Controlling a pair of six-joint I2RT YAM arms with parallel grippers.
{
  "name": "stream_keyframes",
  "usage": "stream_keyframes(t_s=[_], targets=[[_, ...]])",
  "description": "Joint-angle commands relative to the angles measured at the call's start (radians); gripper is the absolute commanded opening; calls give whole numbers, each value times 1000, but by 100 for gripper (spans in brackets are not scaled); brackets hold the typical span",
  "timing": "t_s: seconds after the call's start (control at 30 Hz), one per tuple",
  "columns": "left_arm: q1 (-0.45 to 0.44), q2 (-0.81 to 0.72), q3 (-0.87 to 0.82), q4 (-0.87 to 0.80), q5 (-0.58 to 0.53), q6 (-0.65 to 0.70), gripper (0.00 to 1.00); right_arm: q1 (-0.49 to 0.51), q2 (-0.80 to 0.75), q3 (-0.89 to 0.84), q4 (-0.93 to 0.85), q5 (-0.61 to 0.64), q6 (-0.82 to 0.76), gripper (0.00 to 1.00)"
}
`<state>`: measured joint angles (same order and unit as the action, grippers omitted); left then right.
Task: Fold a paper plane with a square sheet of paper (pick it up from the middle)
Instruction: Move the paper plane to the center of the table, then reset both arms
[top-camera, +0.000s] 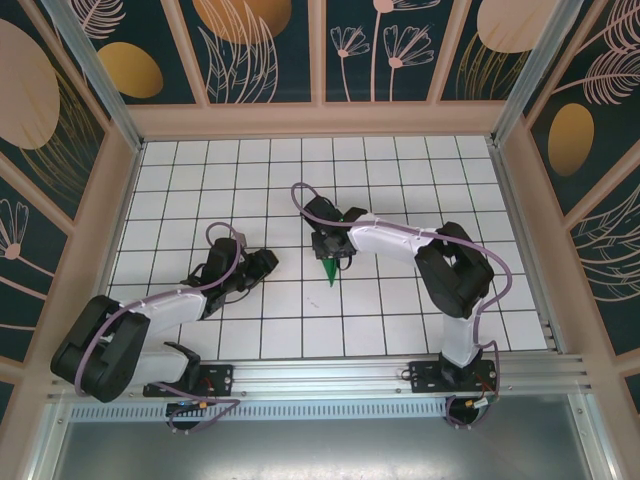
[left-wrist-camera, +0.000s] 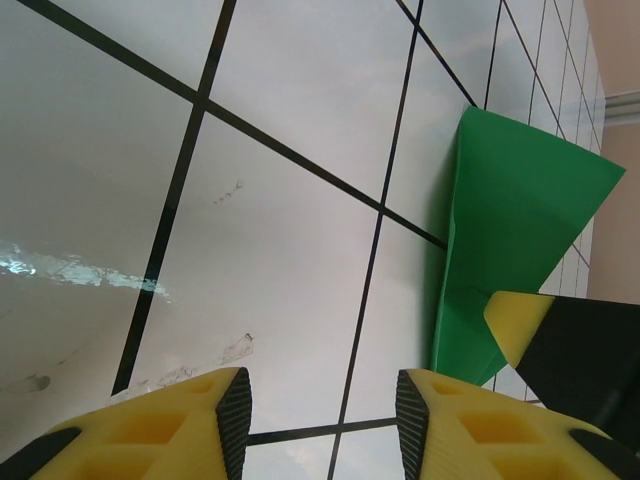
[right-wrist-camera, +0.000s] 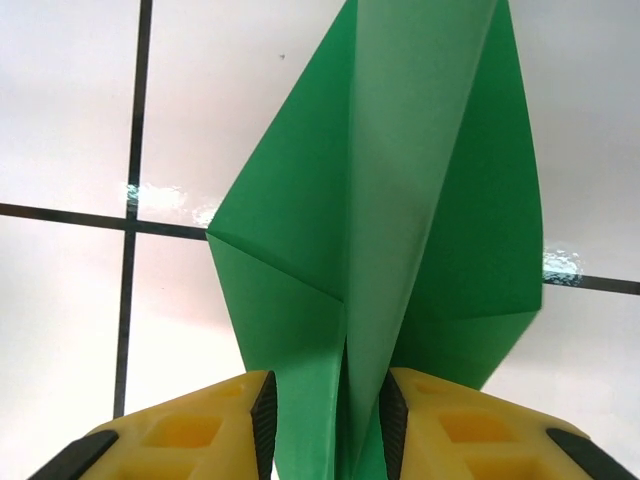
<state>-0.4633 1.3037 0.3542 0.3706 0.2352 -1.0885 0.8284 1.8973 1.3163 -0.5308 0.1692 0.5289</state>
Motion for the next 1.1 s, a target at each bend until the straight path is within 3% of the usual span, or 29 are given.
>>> stream_keyframes(t_s=[0.0,0.4,0.6,0.7,0.8,0.93,1.03,1.07], targets=[[-5,19,28,43,28,18,46,10,-8,31,-40,31,-21,37],[-5,53,34,66,51,19,46,-11,-101,34,-52,99,-21,52],[-5,60,46,68,65,41,46,-44,-178,-6,-44,156,-7,55],[-5,24,69,-7,14,93,46,-91,-297,-86,-7,197,8,58],[-5,-65,109,-154,-128,192,49,-175,-457,-208,36,285,16,64],[1,-202,161,-324,-364,331,67,-363,-672,-397,146,316,-13,79],[31,-304,171,-374,-529,433,94,-531,-766,-540,257,306,-52,87],[51,-334,166,-371,-556,466,99,-577,-781,-570,278,291,-67,88]])
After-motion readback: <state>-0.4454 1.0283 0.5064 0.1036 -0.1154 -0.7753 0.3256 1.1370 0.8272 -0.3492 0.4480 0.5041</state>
